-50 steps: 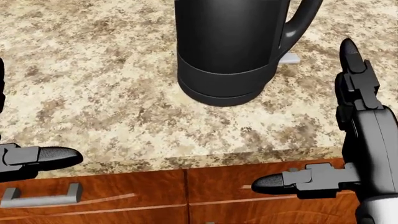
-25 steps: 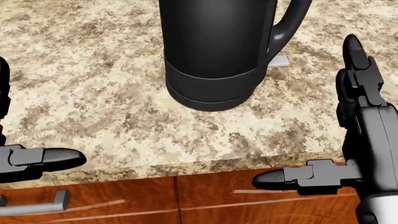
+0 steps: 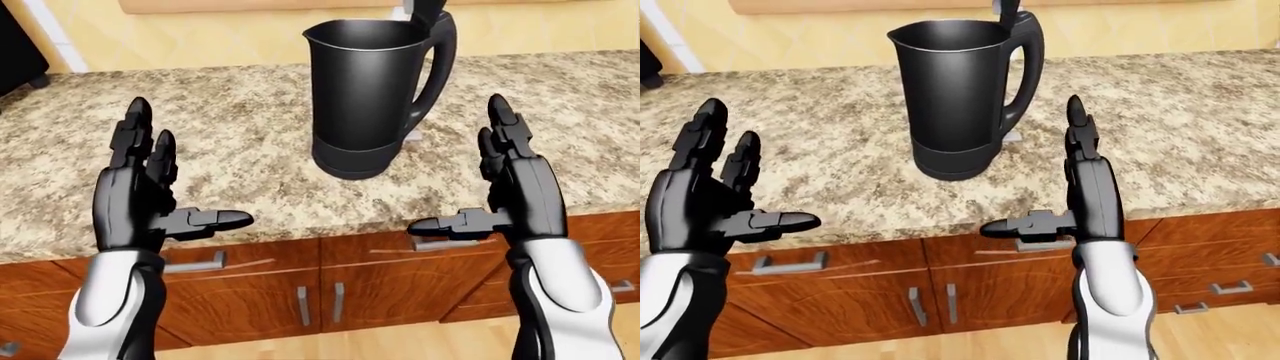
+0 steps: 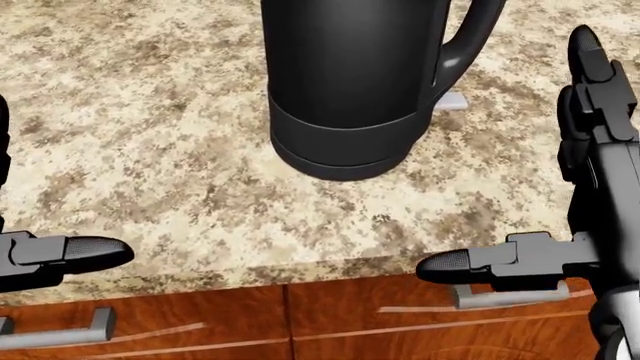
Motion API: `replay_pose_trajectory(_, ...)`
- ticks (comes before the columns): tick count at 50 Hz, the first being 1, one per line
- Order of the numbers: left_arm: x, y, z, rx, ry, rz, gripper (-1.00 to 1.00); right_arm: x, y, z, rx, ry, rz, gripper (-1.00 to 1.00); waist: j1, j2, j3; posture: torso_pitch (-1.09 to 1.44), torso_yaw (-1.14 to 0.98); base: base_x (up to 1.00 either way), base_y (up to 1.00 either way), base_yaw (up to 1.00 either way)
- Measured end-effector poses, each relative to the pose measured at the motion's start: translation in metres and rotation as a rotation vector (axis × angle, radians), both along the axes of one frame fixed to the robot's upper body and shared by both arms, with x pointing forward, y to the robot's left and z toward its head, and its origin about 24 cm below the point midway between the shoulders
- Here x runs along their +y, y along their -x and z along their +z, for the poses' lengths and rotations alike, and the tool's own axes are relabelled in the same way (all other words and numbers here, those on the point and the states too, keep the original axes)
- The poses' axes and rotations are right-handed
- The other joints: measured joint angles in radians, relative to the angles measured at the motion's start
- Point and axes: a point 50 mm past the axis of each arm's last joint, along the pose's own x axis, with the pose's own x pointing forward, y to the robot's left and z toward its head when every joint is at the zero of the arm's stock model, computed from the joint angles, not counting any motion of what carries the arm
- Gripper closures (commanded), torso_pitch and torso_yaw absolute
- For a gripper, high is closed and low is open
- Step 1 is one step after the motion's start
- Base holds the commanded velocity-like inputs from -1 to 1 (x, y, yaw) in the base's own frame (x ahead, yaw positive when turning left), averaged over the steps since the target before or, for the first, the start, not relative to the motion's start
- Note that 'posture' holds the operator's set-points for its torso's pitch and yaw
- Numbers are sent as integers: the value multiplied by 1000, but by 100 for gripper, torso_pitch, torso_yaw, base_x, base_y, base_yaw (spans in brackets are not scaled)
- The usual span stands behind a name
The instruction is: Close the lid of the electric kettle.
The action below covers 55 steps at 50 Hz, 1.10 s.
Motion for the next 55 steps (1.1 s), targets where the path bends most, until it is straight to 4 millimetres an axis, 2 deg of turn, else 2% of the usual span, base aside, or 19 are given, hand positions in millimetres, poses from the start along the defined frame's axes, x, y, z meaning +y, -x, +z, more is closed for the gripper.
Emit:
replay_pose_trajectory(9,1,0,0,6,4,2,-100,-2,-5,17,-10,34,-3,-100,1,2,2,0,0,0,0,0)
replay_pose_trajectory(16,1,-2,-2,13,7,-5,-100,-2,-8,50,-58,80,-6,-100,4,2,5,0,0,0,0,0)
replay_pose_trajectory(23,4,-7,-9,25,9,4,-100,-9,-6,70,-69,108,-22,-100,4,-1,12,0,0,0,0,0)
replay_pose_trajectory(37,0,8,9,-16,-2,1,-100,-13,-11,103,-88,150,-22,-100,1,6,16,0,0,0,0,0)
replay_pose_trajectory(46,2,-5,-9,38,10,2,-100,-14,-26,118,-72,181,-17,-100,1,8,23,0,0,0,0,0)
replay_pose_trajectory(55,3,-7,-11,21,4,2,-100,-19,-30,153,-114,220,-31,-100,-1,6,23,0,0,0,0,0)
